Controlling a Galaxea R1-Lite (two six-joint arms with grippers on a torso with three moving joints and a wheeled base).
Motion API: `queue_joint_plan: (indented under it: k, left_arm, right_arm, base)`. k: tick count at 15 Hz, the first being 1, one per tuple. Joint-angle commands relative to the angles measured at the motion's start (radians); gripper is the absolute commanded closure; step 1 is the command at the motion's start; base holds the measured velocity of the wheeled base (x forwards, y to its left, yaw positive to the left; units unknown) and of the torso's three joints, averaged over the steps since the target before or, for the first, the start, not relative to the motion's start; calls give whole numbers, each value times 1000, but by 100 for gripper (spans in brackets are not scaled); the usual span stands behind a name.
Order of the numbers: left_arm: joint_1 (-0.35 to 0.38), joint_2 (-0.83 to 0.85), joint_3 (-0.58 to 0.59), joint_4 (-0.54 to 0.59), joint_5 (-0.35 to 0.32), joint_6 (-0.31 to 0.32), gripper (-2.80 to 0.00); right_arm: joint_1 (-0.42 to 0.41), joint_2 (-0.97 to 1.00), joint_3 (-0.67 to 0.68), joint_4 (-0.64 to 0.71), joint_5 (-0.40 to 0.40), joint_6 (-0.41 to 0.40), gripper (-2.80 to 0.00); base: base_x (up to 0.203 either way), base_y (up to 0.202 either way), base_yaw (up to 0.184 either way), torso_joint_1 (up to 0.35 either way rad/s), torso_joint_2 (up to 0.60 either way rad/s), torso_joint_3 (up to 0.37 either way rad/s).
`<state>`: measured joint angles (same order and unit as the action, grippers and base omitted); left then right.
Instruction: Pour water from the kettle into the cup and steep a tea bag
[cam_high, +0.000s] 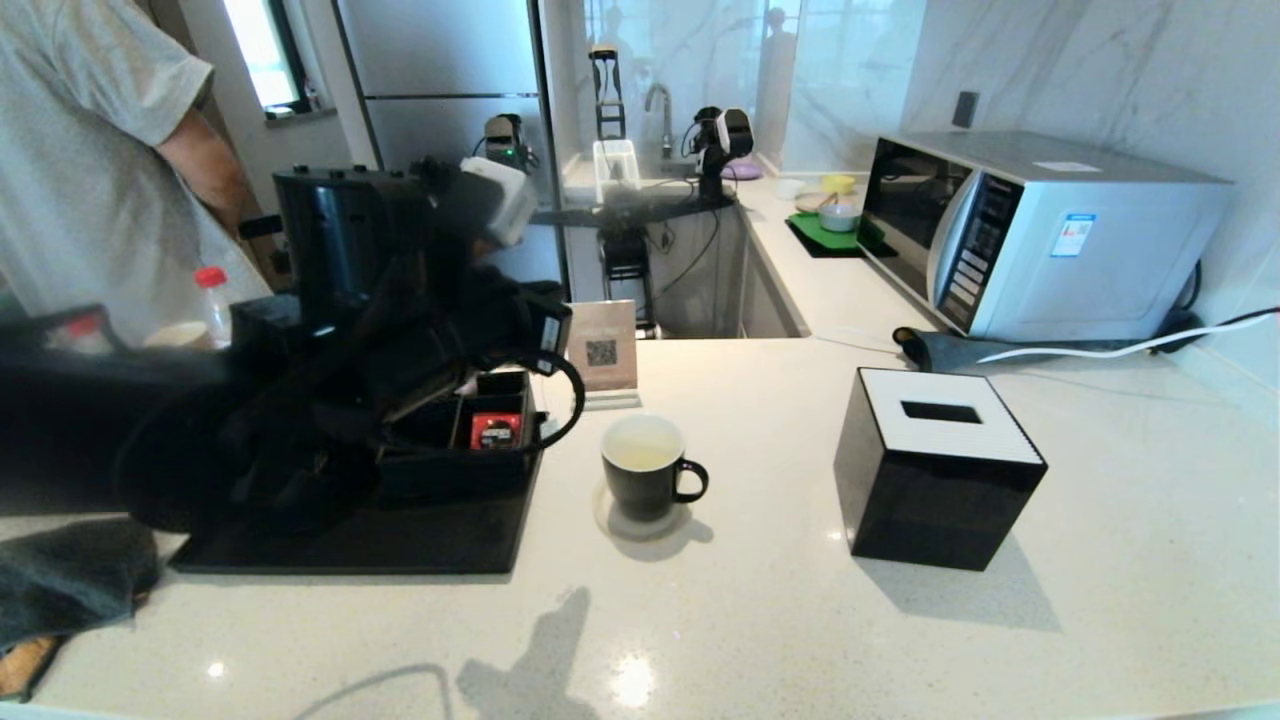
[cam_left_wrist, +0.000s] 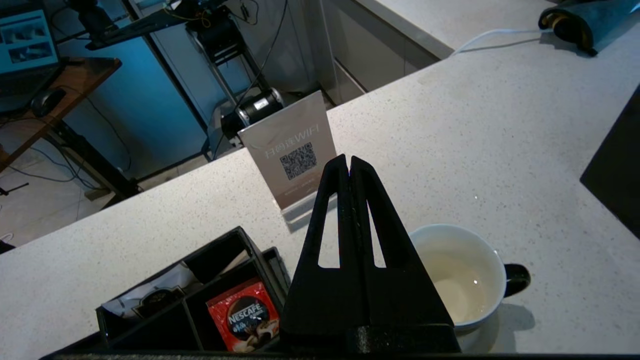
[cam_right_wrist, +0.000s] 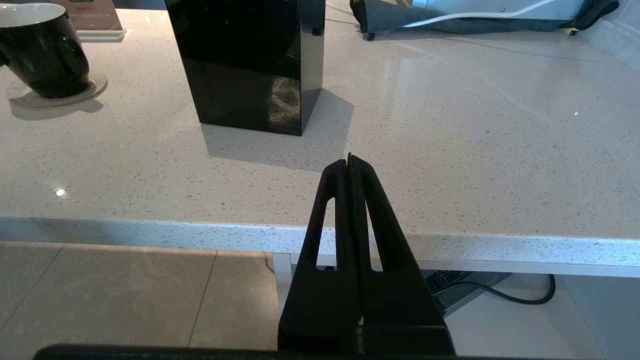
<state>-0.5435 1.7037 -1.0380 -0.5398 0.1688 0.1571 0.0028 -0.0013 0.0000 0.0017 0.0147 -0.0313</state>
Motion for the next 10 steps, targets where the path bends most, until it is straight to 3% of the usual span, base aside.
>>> queue_joint_plan:
  k: [1,4,7,10]
  left_arm:
    - [-10,-10,4,-2,1,1,0]
    - [-16,-9,4,3,1,1,0]
    - [-16,-13,6,7,1,2,0]
    - [-16,-10,4,7,1,1,0]
  right_arm:
    - [0,1,0,-1,-1,-3,0]
    - [0,1,0,2,1,-46,0]
    - [0,1,0,-3,8,-141,0]
    - [0,1,0,-3,8,-142,0]
  base:
    - [0,0,0,0,0,0]
    - [0,0,0,0,0,0]
    - [0,0,0,0,0,0]
    - [0,0,0,0,0,0]
